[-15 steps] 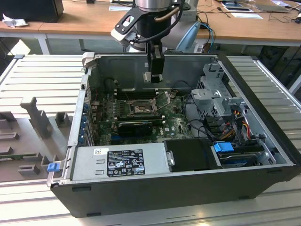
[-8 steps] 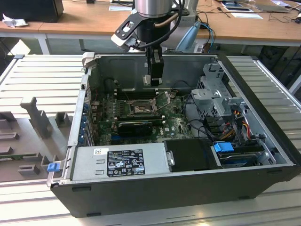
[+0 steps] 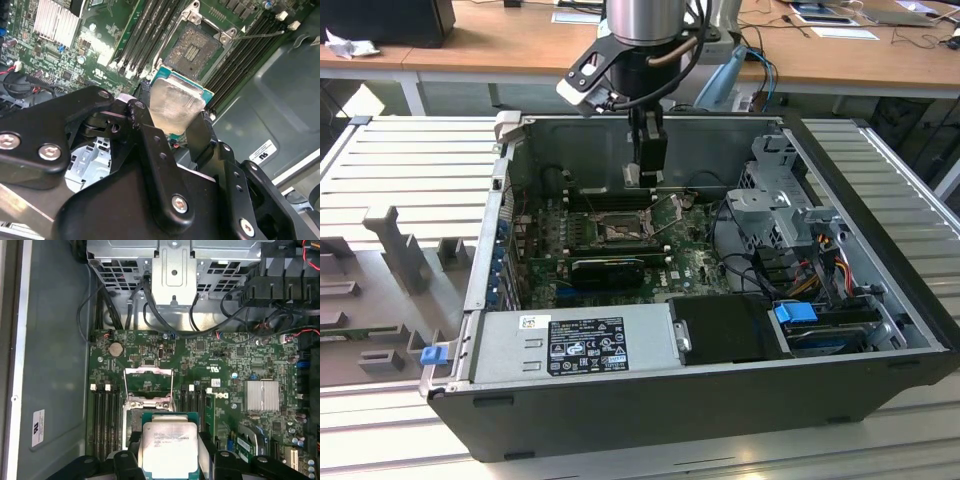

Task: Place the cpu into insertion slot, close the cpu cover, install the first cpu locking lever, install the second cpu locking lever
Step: 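Place the cpu into insertion slot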

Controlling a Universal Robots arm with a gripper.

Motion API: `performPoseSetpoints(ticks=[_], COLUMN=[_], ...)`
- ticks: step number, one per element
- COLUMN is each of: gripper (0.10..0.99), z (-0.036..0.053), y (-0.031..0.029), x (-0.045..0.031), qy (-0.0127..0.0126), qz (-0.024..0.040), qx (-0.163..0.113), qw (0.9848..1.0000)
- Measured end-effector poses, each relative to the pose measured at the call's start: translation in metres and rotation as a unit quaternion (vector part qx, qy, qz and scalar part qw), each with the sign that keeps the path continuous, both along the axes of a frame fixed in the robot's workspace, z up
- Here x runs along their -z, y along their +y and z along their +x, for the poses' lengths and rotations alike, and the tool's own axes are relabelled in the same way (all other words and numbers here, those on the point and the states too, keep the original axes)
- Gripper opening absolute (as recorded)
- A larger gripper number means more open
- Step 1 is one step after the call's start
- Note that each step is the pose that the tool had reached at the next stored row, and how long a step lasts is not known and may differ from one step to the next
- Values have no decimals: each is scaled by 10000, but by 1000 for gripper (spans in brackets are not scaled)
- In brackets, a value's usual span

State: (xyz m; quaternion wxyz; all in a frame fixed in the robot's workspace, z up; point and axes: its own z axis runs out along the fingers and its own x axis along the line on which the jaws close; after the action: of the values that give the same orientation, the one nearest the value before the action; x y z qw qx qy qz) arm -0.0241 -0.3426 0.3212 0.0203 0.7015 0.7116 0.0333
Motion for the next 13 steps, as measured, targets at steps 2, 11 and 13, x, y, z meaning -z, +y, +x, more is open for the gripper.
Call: performPoseSetpoints(ticks=[2, 11, 13], gripper=[529, 529, 529], z=[0, 0, 0], y=[0, 0, 0], x=[24, 183, 210], qy=[2, 2, 2], qz=[0, 0, 0], qx=[0, -1, 0], qw=[10000, 10000, 10000])
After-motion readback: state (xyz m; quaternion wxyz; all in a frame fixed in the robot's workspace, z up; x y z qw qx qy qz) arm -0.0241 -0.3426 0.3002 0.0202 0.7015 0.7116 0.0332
